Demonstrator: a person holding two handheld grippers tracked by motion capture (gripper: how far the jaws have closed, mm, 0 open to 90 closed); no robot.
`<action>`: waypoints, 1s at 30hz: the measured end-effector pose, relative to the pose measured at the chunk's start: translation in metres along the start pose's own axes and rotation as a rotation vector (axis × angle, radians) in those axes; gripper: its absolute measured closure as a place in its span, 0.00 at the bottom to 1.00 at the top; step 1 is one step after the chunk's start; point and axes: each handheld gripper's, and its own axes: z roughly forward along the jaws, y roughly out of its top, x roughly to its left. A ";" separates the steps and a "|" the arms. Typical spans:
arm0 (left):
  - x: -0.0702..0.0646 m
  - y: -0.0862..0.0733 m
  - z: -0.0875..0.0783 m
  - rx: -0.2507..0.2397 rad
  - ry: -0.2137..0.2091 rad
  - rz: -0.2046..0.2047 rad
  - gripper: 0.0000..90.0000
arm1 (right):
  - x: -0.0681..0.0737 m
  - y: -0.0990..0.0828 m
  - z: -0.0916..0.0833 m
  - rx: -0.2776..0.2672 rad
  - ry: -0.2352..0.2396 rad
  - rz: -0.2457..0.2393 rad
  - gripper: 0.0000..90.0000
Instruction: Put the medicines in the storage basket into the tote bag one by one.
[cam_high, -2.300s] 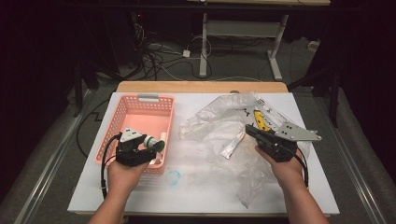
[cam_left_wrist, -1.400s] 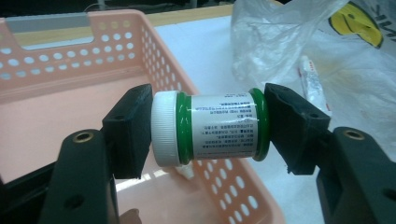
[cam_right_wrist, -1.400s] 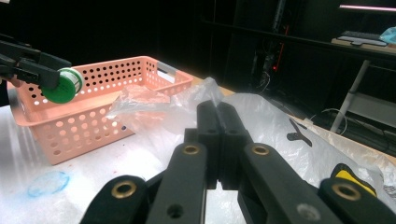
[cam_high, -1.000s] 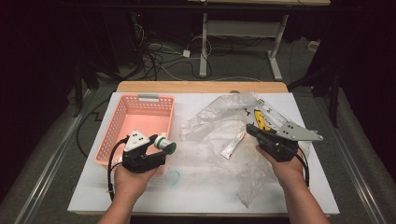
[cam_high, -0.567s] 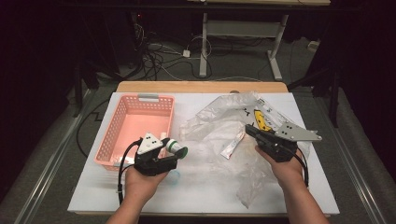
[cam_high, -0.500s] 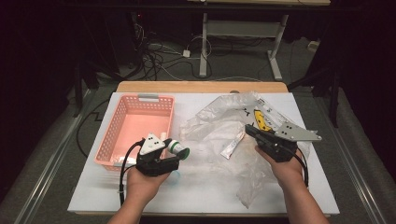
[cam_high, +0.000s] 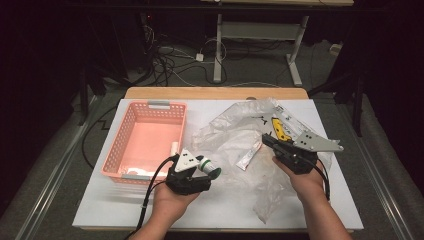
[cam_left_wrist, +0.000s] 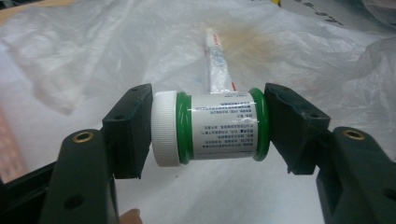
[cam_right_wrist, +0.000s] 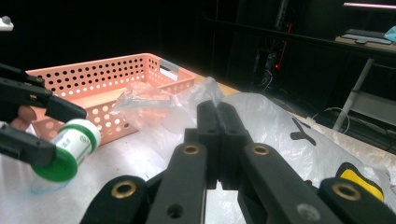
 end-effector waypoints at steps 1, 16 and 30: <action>-0.002 0.001 0.003 0.004 -0.003 0.004 0.39 | 0.000 0.000 0.000 0.000 0.000 0.000 1.00; -0.022 0.011 0.042 0.023 -0.049 0.041 0.39 | 0.000 0.001 -0.002 -0.006 0.000 0.001 1.00; -0.033 0.016 0.081 0.046 -0.064 0.062 0.39 | 0.000 0.001 -0.002 -0.008 0.001 0.004 1.00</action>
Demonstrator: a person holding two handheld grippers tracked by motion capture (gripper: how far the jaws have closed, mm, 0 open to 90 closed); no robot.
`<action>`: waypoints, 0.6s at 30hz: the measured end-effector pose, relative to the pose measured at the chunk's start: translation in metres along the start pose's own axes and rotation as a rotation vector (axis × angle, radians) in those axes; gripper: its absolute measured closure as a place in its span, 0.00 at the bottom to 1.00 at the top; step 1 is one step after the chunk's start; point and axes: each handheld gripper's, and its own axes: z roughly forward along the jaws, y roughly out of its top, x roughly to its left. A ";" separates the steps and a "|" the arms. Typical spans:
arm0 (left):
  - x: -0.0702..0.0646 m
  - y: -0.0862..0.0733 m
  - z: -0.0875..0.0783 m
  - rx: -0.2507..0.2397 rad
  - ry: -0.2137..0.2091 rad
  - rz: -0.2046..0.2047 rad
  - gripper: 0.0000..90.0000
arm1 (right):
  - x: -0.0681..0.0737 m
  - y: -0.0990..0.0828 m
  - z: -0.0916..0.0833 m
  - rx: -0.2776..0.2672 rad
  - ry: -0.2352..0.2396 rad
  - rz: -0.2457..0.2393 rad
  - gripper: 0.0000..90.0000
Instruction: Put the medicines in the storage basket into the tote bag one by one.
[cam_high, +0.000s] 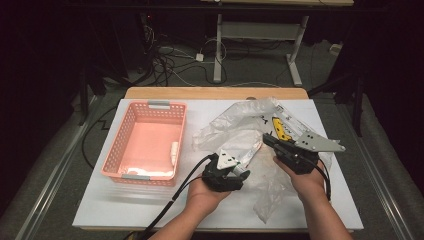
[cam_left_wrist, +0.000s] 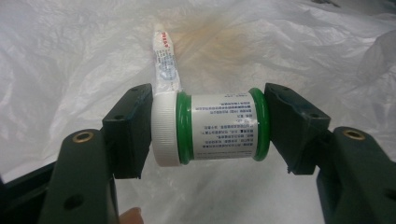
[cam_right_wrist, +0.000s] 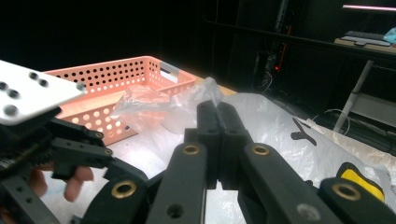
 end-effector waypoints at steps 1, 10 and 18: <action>0.000 0.000 0.003 0.002 0.001 0.001 0.39 | 0.000 0.000 0.000 -0.001 0.000 -0.001 1.00; -0.004 0.006 0.028 0.009 -0.005 0.006 0.39 | 0.000 0.000 -0.001 -0.004 -0.001 0.007 1.00; -0.005 0.013 0.053 0.016 -0.004 0.013 0.39 | -0.003 0.000 -0.001 -0.006 -0.006 0.010 1.00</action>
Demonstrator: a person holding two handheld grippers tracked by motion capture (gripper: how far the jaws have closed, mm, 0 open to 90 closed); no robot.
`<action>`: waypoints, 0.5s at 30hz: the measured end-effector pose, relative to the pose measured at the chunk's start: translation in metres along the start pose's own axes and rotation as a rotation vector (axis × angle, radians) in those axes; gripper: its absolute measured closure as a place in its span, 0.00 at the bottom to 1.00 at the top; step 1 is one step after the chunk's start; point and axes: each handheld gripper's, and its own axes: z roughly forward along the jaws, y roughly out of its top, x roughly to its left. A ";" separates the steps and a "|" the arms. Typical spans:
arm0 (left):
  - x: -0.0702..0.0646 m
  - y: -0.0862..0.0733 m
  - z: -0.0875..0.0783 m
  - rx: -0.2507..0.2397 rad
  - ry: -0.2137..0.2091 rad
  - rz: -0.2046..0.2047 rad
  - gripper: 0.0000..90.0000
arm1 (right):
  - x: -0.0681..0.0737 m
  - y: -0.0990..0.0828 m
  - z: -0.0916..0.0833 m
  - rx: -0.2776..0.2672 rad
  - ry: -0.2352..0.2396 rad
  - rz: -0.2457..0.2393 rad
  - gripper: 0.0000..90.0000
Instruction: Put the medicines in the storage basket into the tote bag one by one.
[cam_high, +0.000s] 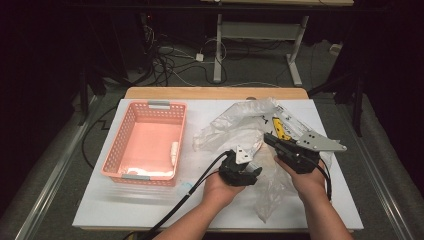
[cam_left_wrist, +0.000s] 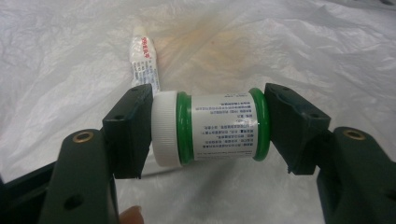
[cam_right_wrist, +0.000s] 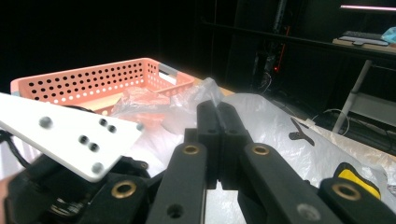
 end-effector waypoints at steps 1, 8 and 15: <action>0.000 0.001 0.003 -0.002 -0.003 -0.003 0.39 | 0.000 0.000 0.000 -0.001 0.001 0.001 1.00; 0.000 0.013 0.025 -0.022 -0.001 -0.005 0.39 | -0.003 0.000 -0.002 -0.008 -0.003 0.010 1.00; 0.001 0.014 0.029 -0.043 -0.046 -0.014 0.32 | -0.005 -0.001 -0.002 -0.005 -0.004 0.017 1.00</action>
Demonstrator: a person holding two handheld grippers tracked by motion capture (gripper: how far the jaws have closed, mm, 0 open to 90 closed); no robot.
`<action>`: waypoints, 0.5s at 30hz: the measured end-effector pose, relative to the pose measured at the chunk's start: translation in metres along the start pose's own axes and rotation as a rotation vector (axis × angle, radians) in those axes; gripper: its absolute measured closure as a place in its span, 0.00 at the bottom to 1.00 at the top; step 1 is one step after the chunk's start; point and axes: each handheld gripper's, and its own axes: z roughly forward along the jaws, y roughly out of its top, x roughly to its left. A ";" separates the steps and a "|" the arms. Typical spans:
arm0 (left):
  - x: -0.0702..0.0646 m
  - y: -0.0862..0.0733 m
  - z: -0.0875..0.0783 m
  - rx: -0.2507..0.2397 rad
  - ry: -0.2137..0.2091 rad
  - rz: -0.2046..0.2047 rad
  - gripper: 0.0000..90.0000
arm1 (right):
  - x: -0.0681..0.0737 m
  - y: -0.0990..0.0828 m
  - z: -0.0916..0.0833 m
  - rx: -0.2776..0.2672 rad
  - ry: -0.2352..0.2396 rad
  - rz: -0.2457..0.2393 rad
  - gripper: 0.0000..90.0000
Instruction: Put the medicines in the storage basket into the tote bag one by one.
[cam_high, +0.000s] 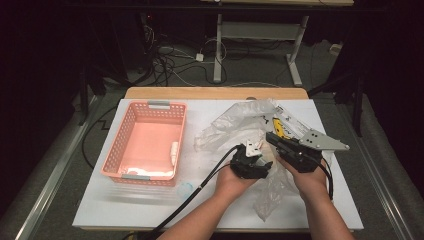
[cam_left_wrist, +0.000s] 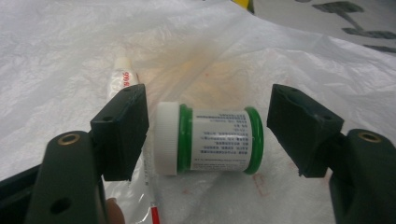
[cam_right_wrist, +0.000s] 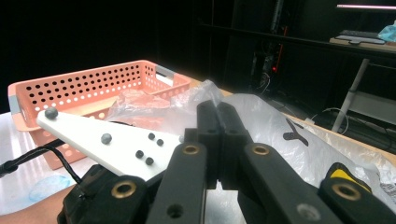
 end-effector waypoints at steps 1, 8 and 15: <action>0.000 0.000 -0.001 0.009 0.005 0.006 0.31 | 0.000 0.000 0.000 0.000 0.000 -0.002 1.00; 0.002 -0.004 -0.015 0.007 0.005 -0.004 0.30 | 0.002 0.000 0.002 0.003 0.005 -0.010 1.00; 0.004 -0.011 -0.029 0.013 0.005 -0.008 0.30 | 0.003 0.000 0.002 0.004 0.005 -0.012 1.00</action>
